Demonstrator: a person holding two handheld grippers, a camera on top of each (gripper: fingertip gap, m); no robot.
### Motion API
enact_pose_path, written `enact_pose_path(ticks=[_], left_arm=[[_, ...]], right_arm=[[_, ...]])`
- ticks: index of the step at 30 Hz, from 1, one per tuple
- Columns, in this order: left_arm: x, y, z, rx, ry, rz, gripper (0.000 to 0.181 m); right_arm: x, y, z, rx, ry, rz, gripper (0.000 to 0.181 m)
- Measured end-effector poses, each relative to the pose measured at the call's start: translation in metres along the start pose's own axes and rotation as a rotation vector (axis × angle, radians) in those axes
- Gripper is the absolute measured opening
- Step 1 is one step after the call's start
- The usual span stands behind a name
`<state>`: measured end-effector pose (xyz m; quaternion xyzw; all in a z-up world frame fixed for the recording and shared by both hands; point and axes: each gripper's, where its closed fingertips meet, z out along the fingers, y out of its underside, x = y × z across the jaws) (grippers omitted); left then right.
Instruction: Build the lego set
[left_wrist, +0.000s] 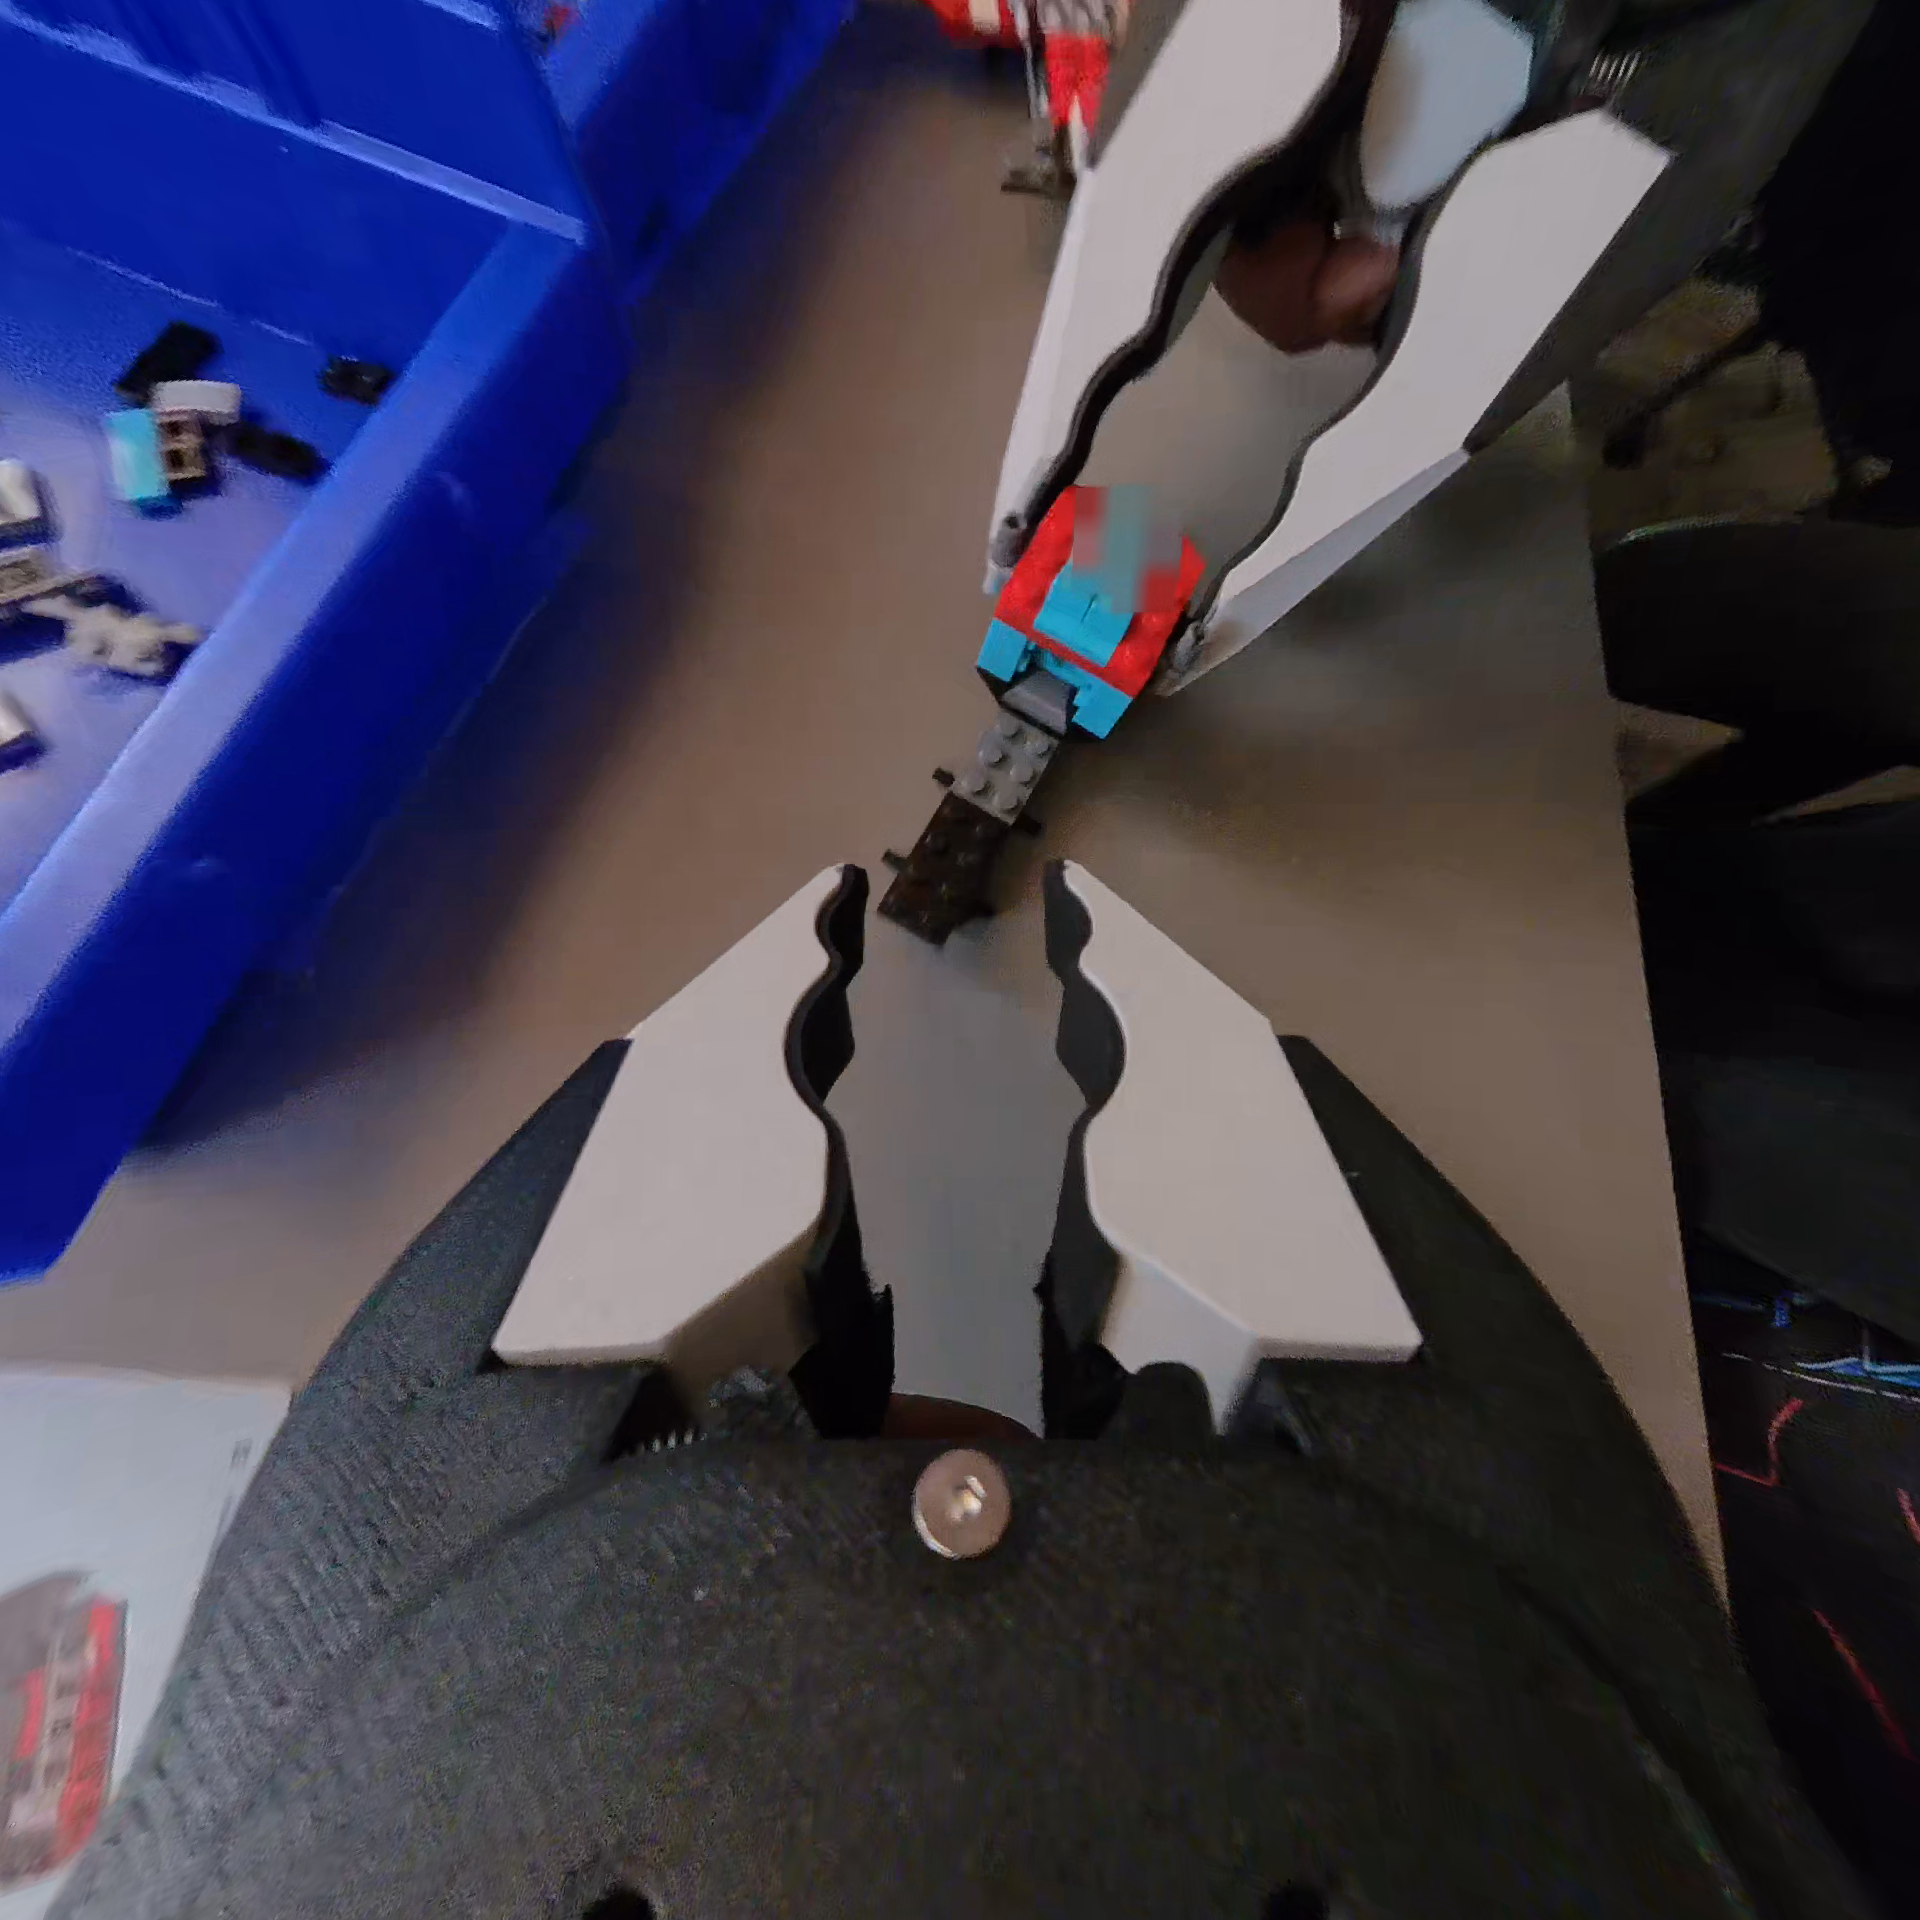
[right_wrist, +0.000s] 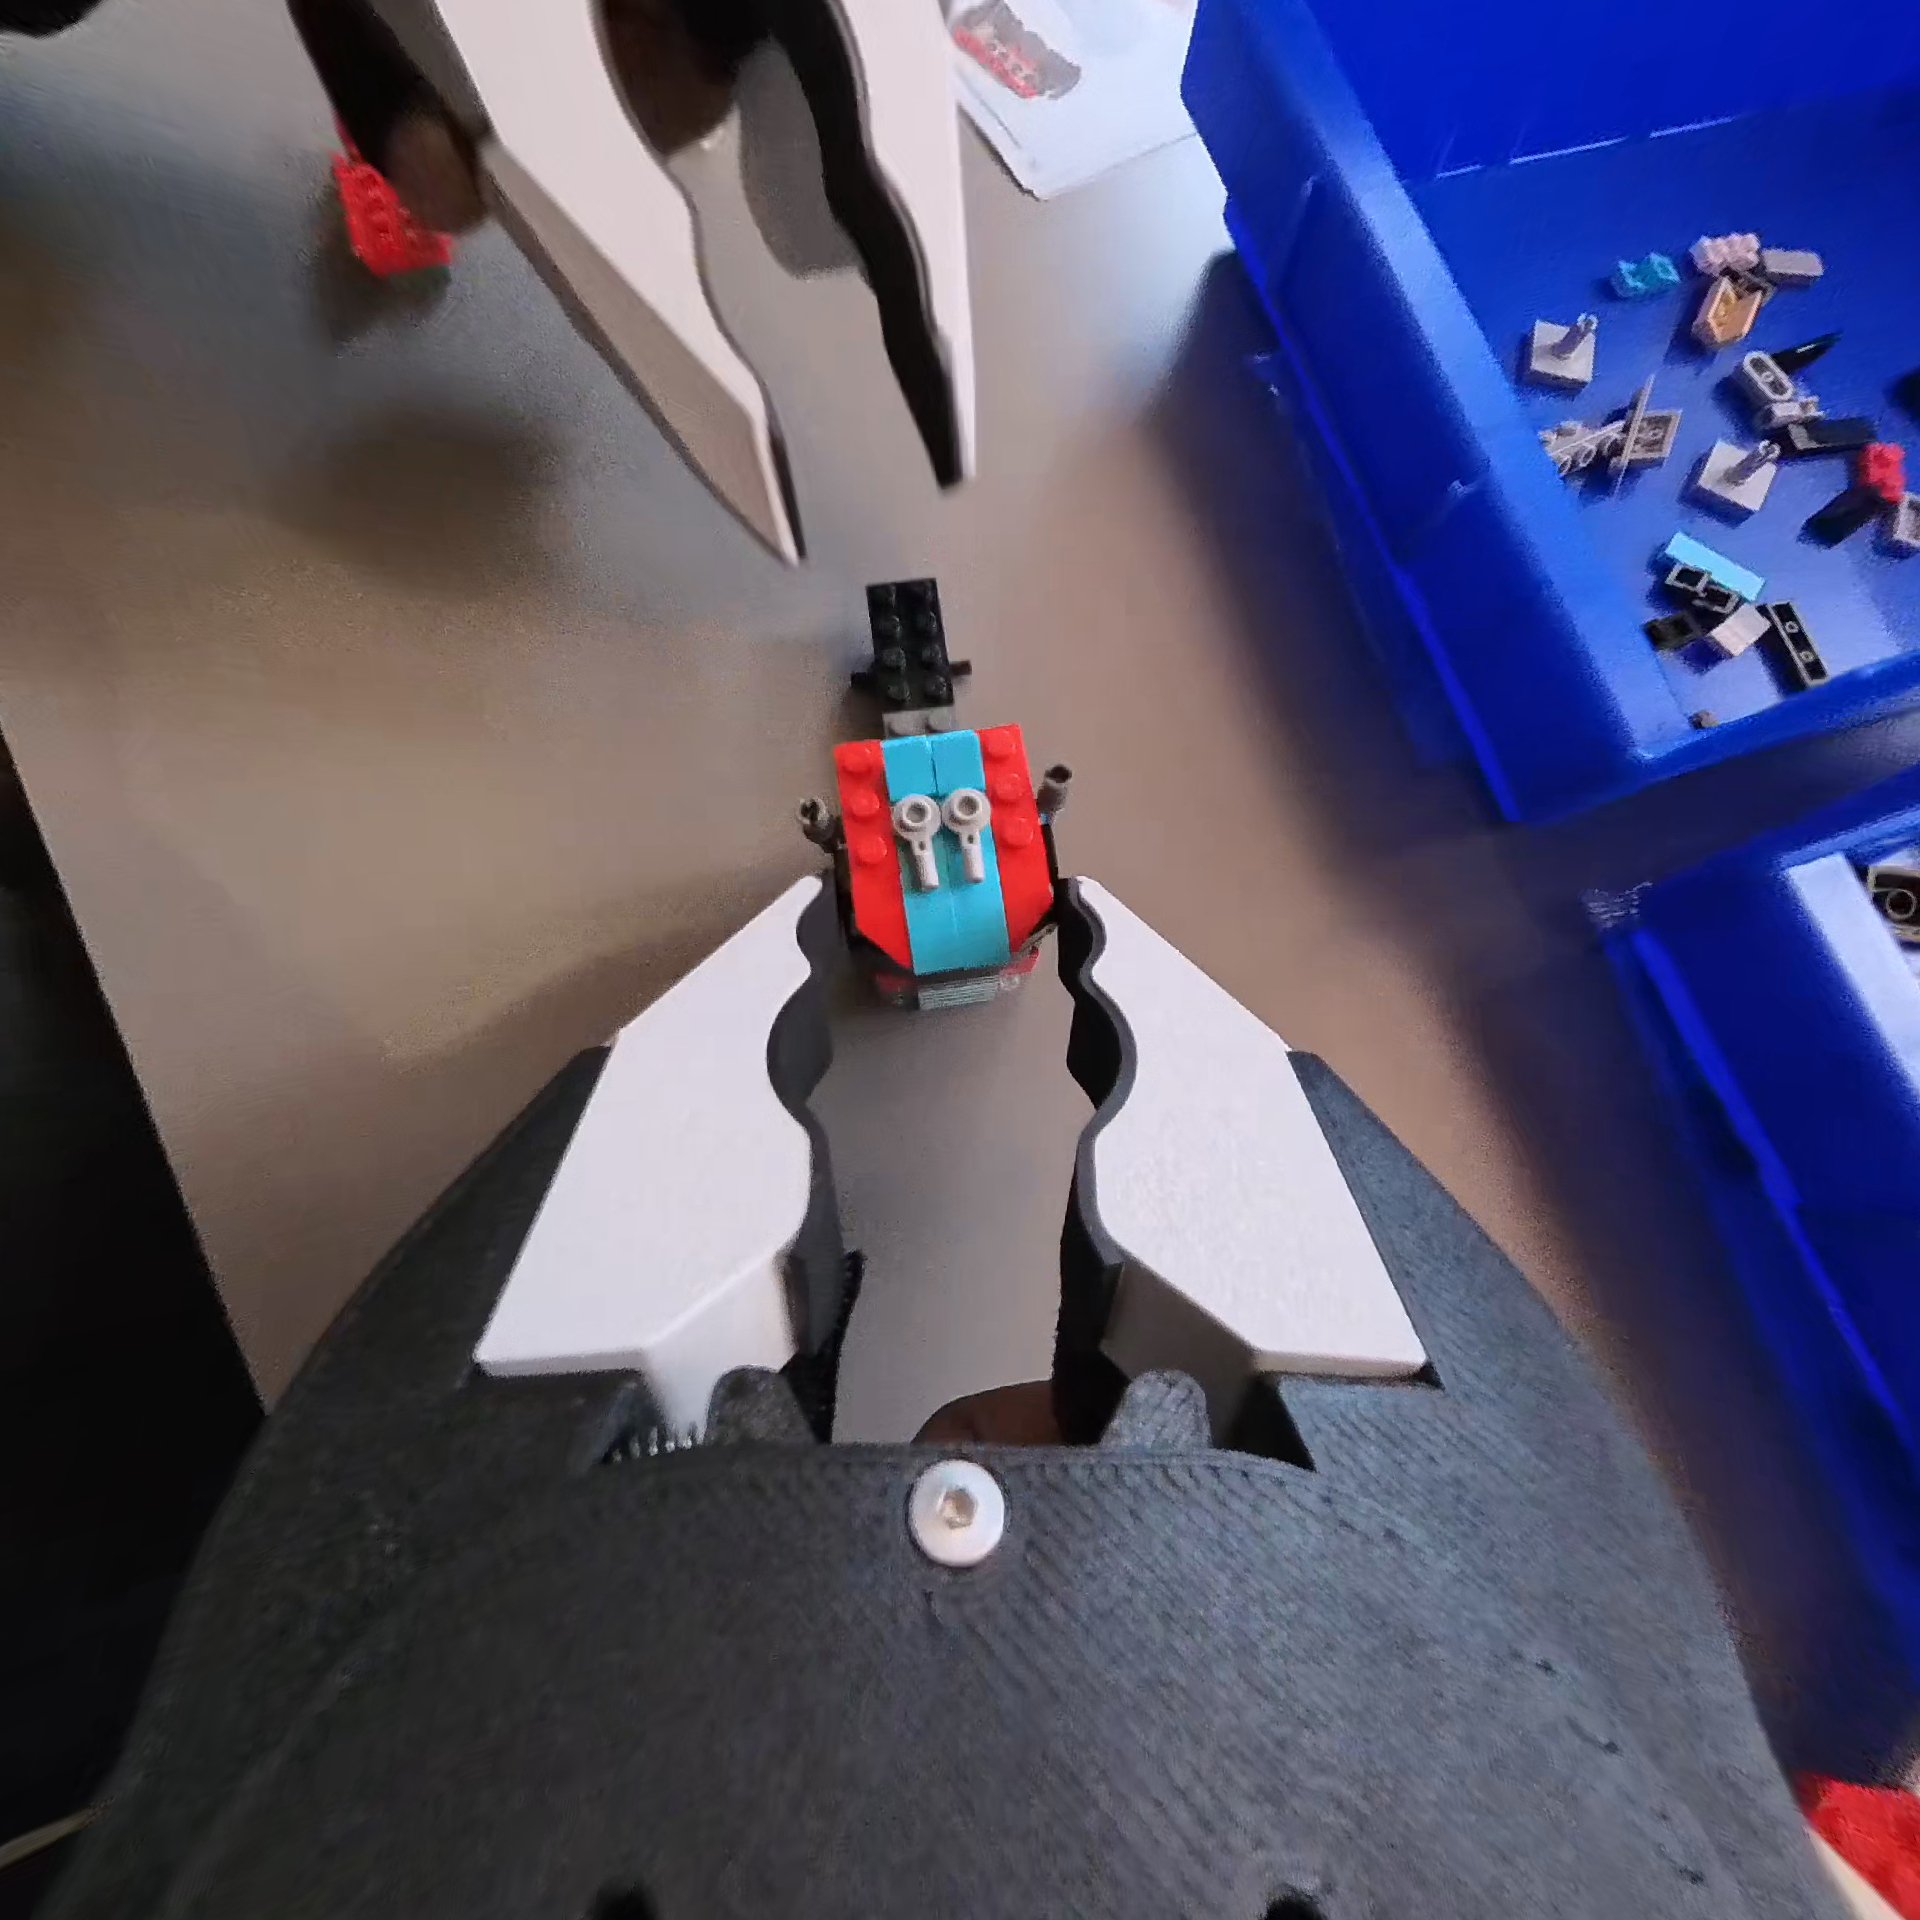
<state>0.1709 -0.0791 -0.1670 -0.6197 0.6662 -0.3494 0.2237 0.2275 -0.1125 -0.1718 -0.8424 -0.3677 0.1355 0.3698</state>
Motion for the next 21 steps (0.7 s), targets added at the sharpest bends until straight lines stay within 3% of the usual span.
enact_pose_path(ticks=[6,9,12,16,21], left_arm=[[-0.009,0.02,-0.085,0.293,-0.127,-0.181,0.047],[-0.012,0.051,-0.136,0.431,-0.213,-0.321,0.048],[-0.019,0.092,-0.179,0.49,-0.332,-0.418,0.047],[-0.042,0.122,-0.212,0.455,-0.425,-0.439,0.047],[-0.093,0.116,-0.228,0.387,-0.473,-0.283,0.047]], right_arm=[[-0.001,-0.005,-0.024,0.04,0.048,0.009,0.048],[-0.005,-0.018,-0.043,0.067,0.093,0.002,0.048],[-0.02,-0.049,-0.046,0.141,0.084,0.019,0.047],[-0.06,-0.109,-0.005,0.269,-0.017,0.088,0.046],[-0.091,-0.154,0.09,0.216,-0.005,0.16,0.046]])
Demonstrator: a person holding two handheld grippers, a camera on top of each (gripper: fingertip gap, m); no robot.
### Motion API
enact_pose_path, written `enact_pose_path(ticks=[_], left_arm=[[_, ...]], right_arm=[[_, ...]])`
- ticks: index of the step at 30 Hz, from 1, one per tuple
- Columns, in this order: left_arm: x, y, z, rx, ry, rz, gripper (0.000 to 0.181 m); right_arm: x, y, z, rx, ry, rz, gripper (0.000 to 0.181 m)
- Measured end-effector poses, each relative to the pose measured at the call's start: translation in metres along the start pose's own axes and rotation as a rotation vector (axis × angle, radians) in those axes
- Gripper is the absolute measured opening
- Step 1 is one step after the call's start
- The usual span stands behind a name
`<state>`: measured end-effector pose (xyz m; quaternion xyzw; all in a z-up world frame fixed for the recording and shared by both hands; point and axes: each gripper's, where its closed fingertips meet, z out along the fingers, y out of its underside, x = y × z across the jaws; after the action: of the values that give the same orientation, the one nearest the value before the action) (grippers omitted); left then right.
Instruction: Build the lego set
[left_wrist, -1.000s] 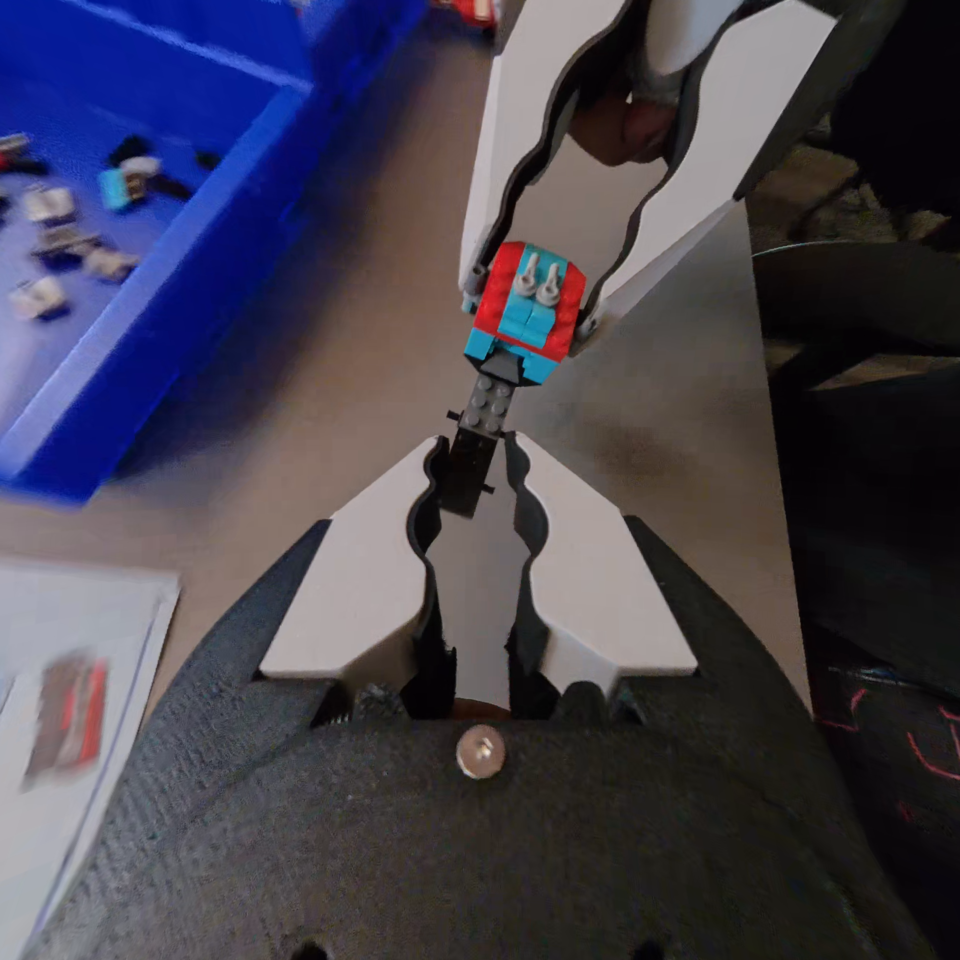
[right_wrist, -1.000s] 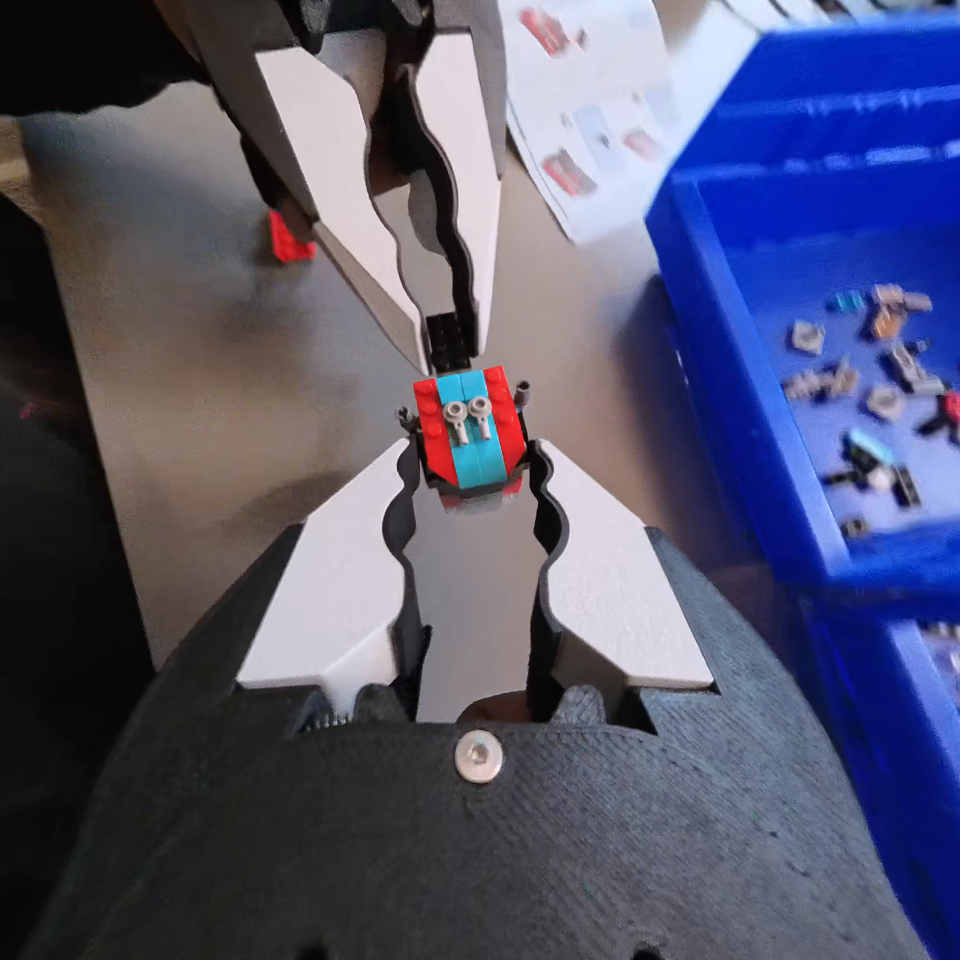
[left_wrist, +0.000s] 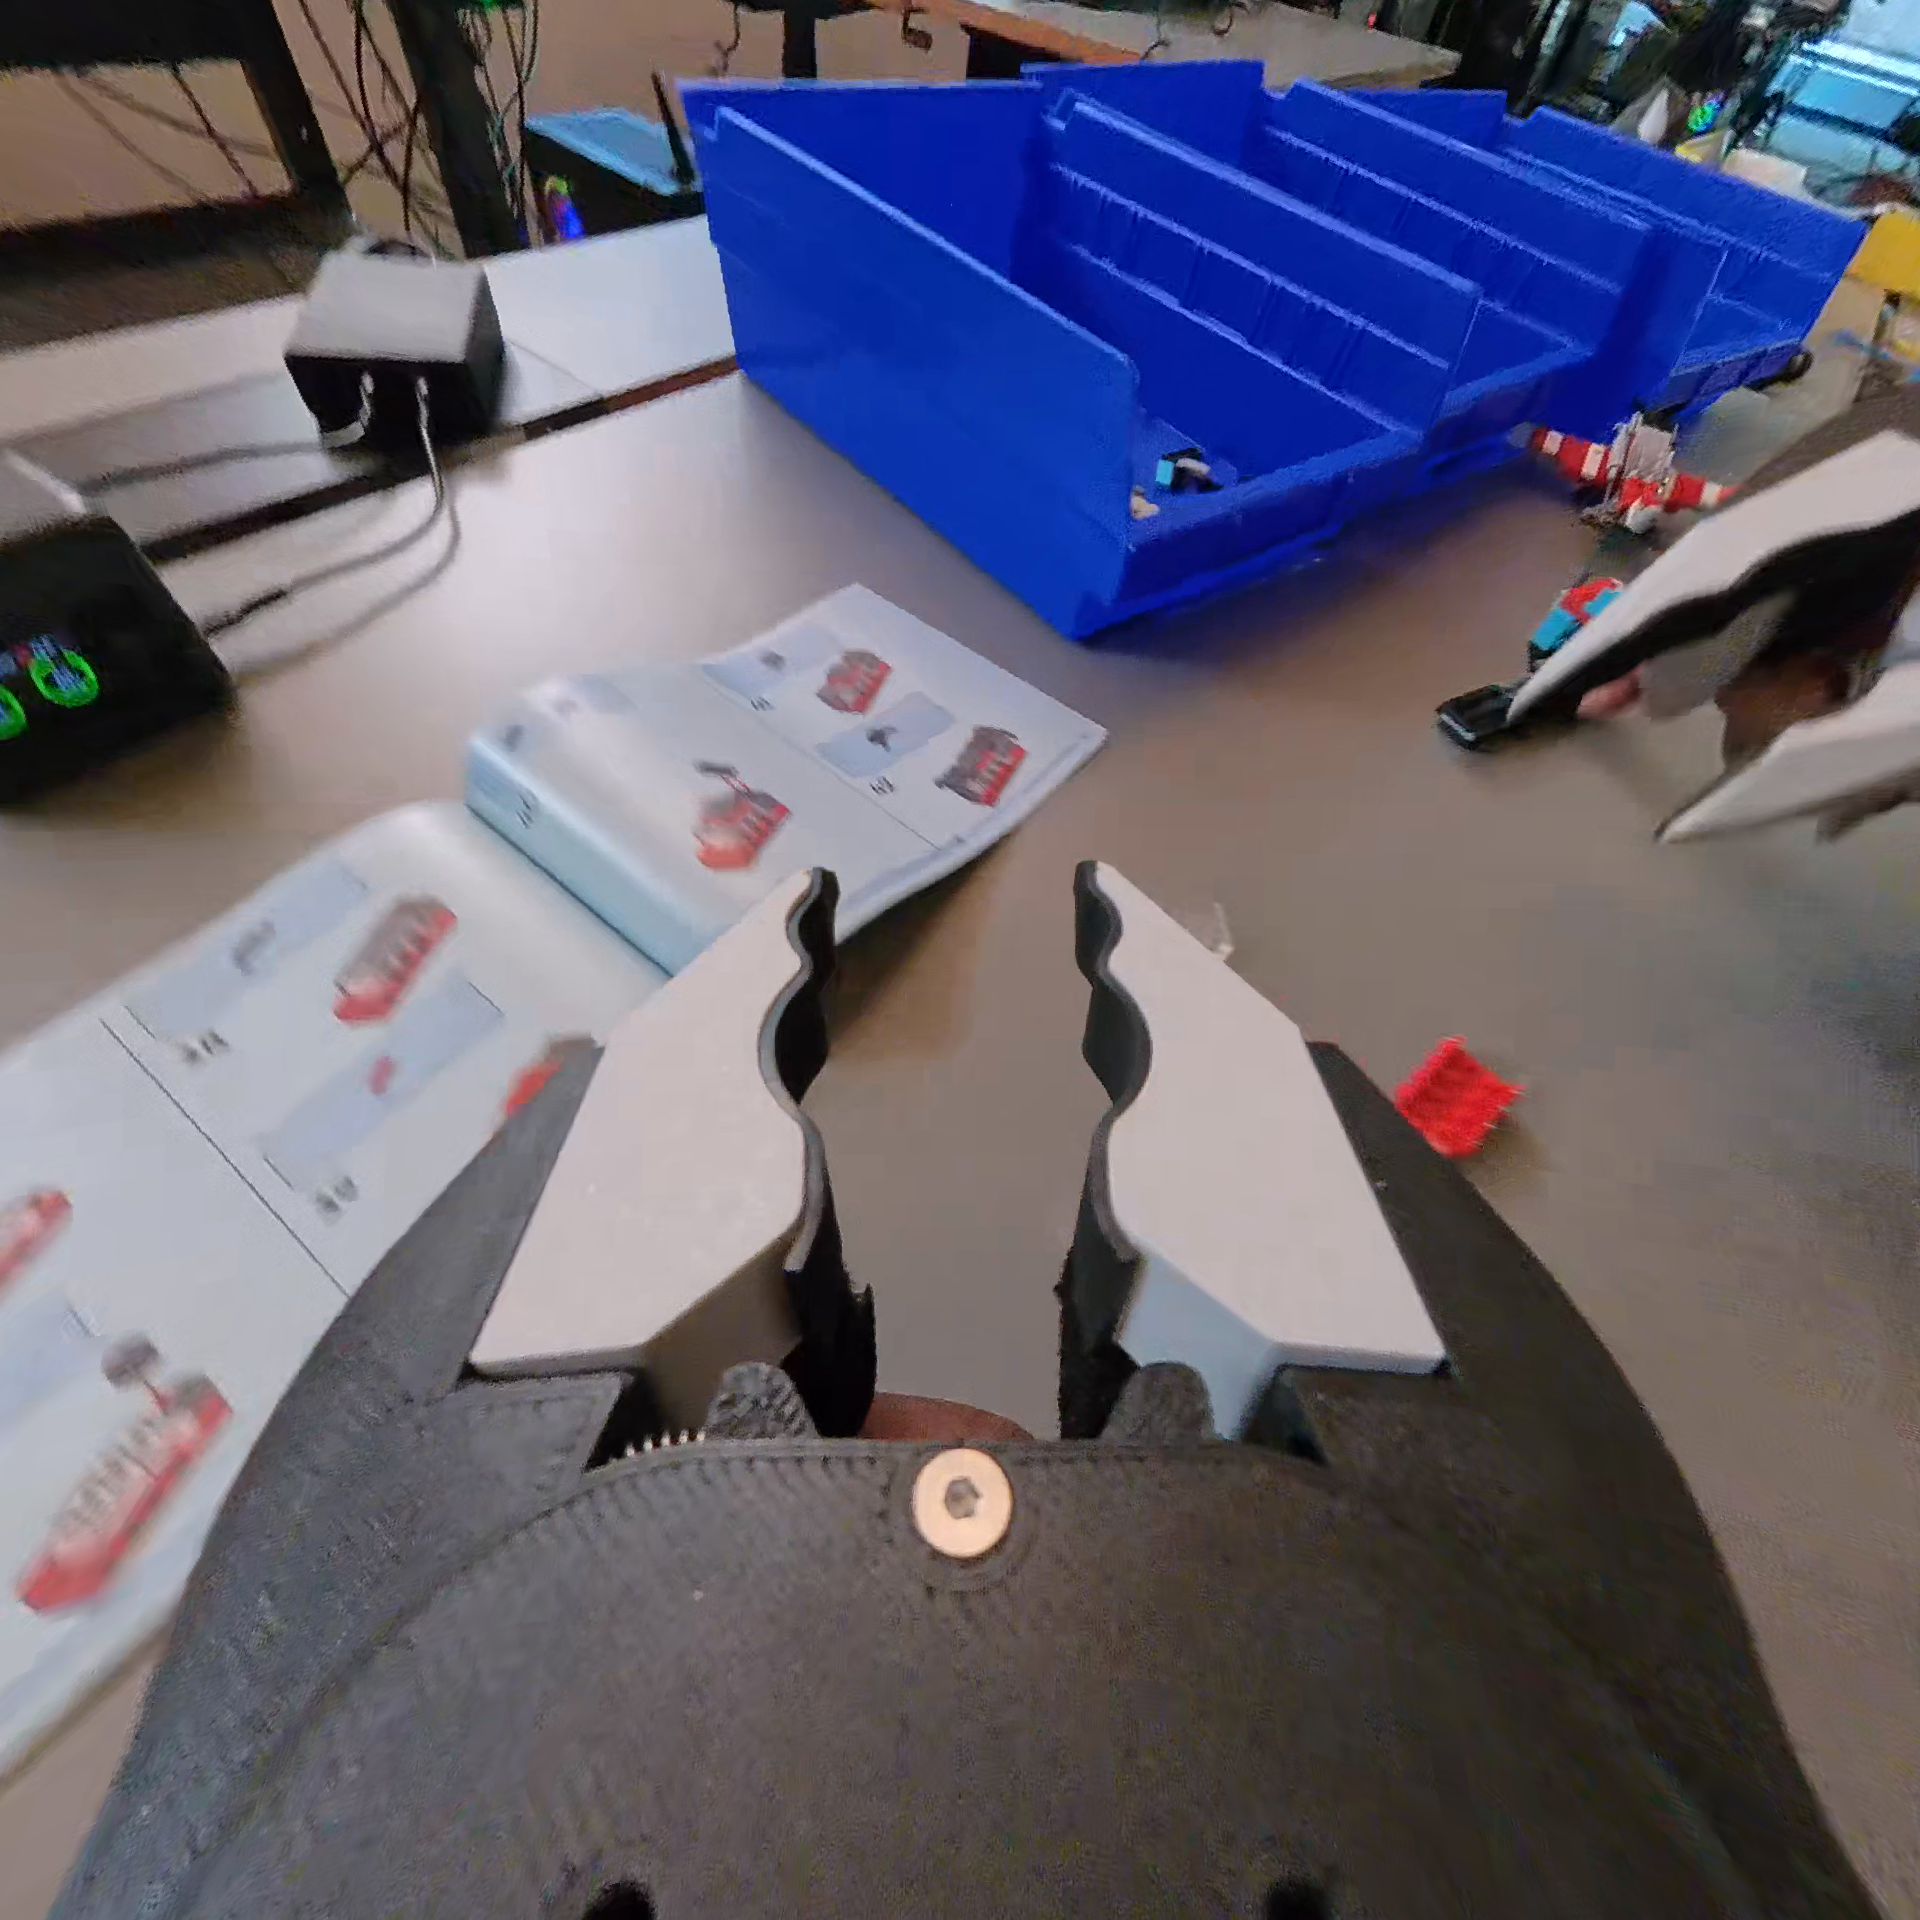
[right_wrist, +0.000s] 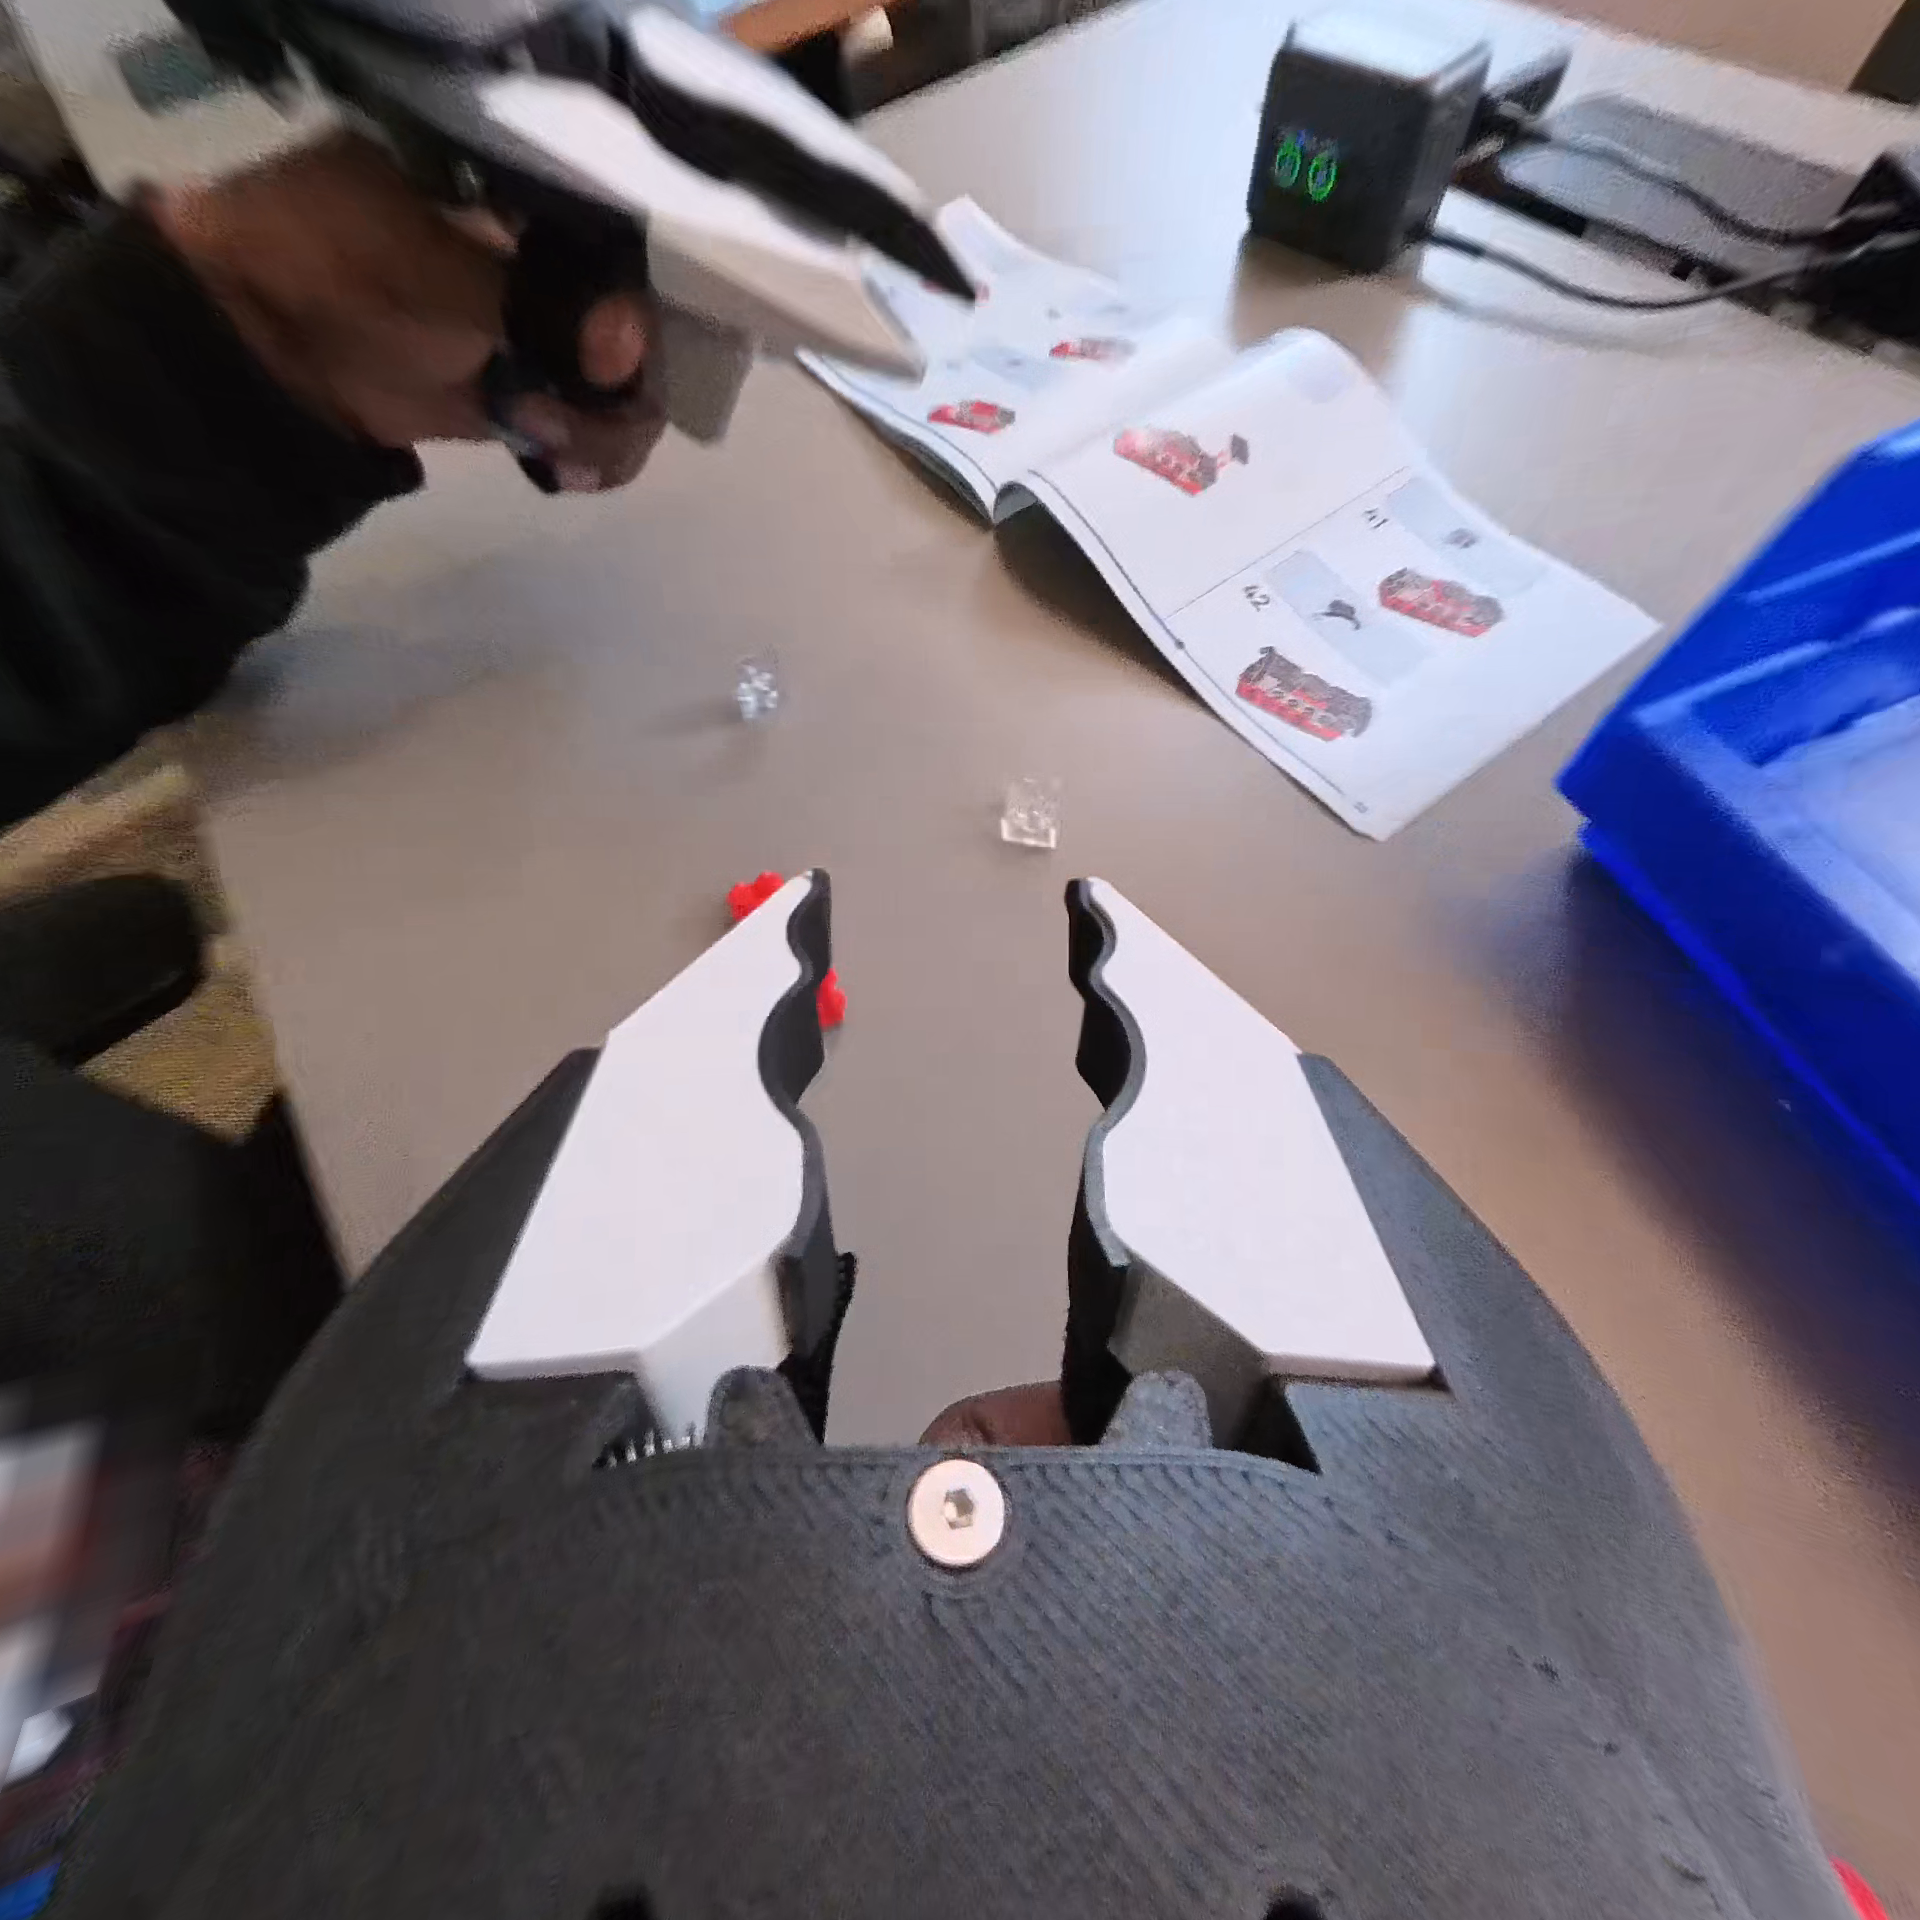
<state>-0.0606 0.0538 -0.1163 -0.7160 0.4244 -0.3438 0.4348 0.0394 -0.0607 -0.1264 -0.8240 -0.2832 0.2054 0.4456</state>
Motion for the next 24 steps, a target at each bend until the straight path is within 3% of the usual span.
enact_pose_path(ticks=[4,7,11,16,24], left_arm=[[-0.03,-0.005,0.008,0.045,0.055,0.034,0.047],[-0.032,0.014,-0.001,0.052,0.124,0.052,0.046],[-0.034,0.017,-0.023,0.1,0.134,0.011,0.043],[-0.032,0.02,-0.023,0.088,0.168,-0.081,0.043],[0.015,0.017,-0.016,0.13,0.212,-0.209,0.043]], right_arm=[[0.005,0.007,0.054,-0.094,0.068,0.043,0.046],[0.016,0.02,0.072,-0.162,0.105,0.084,0.047],[0.023,0.029,0.077,-0.216,0.115,0.104,0.042],[0.03,0.023,0.086,-0.222,0.095,0.118,0.022],[0.02,0.009,0.08,-0.116,-0.033,0.077,0.017]])
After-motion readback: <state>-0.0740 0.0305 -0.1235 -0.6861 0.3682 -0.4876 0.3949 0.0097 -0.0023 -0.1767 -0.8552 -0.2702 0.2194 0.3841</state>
